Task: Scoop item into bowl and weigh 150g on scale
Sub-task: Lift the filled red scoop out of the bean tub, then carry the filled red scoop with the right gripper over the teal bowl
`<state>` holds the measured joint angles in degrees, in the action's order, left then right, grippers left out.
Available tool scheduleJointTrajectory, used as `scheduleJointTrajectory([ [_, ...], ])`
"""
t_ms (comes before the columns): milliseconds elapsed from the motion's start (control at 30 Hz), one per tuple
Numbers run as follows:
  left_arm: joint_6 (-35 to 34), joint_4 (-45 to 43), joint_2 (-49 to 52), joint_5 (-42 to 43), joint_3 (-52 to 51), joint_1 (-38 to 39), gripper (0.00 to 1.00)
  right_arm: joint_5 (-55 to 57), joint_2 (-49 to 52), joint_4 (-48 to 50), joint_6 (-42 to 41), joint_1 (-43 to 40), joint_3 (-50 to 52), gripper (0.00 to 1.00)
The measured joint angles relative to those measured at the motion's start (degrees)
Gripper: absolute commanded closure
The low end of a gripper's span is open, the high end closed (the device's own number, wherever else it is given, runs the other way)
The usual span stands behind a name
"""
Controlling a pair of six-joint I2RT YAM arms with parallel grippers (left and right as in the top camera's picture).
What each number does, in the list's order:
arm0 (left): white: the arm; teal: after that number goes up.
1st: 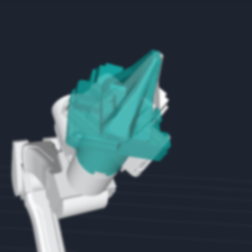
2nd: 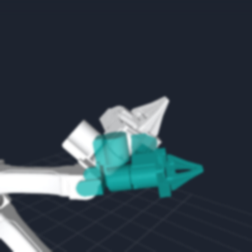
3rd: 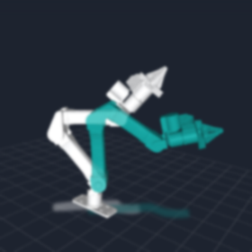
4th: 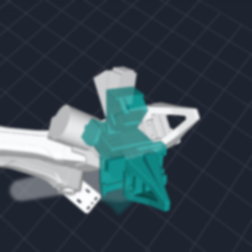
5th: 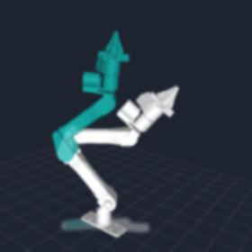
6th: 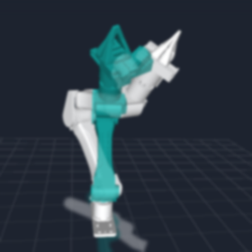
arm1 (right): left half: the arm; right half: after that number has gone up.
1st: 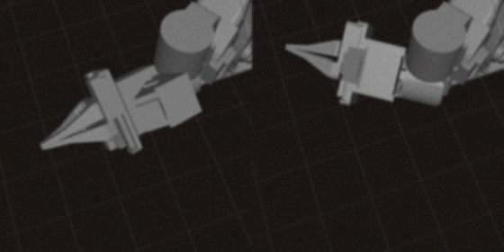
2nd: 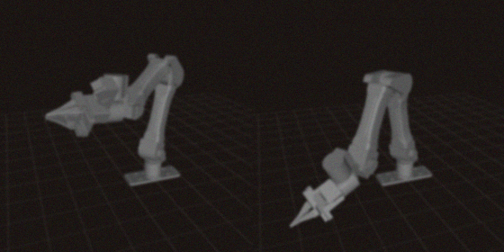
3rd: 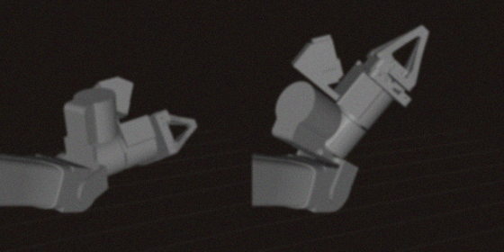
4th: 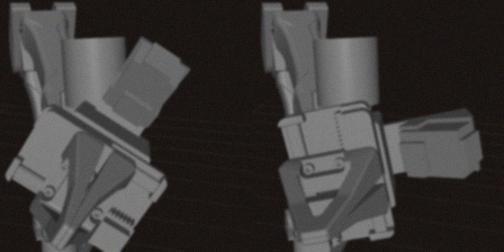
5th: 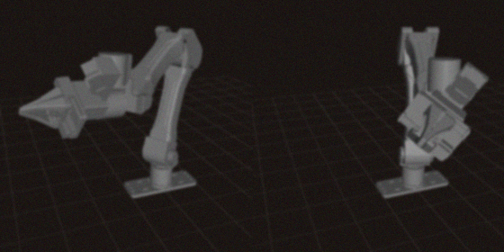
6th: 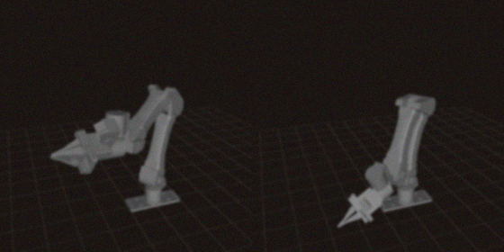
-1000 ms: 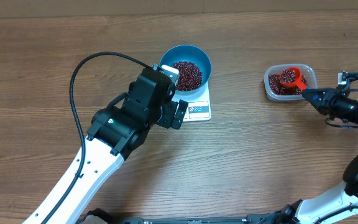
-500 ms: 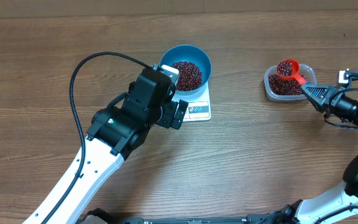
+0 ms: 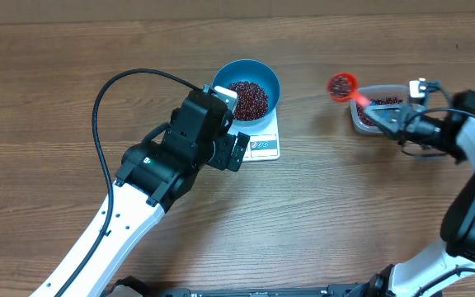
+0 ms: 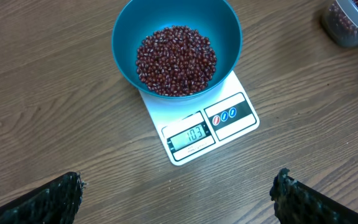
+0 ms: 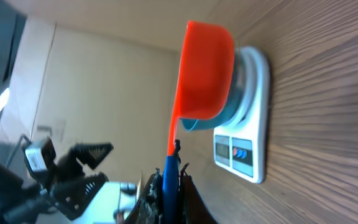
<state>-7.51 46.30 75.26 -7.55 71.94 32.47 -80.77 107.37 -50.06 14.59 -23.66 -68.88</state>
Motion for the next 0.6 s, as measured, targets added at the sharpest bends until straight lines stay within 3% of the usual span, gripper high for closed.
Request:
scheduleJointTrajectory([
  [233, 0.0, 0.0, 0.0, 0.0, 0.0, 0.0, 0.0, -1.2, 0.0, 8.5, -4.4, 6.7, 0.1, 0.96],
  [600, 0.0, 0.0, 0.0, 0.0, 0.0, 0.0, 0.01, 1.3, 0.0, 30.8, -24.1, 15.2, 0.3, 0.96],
])
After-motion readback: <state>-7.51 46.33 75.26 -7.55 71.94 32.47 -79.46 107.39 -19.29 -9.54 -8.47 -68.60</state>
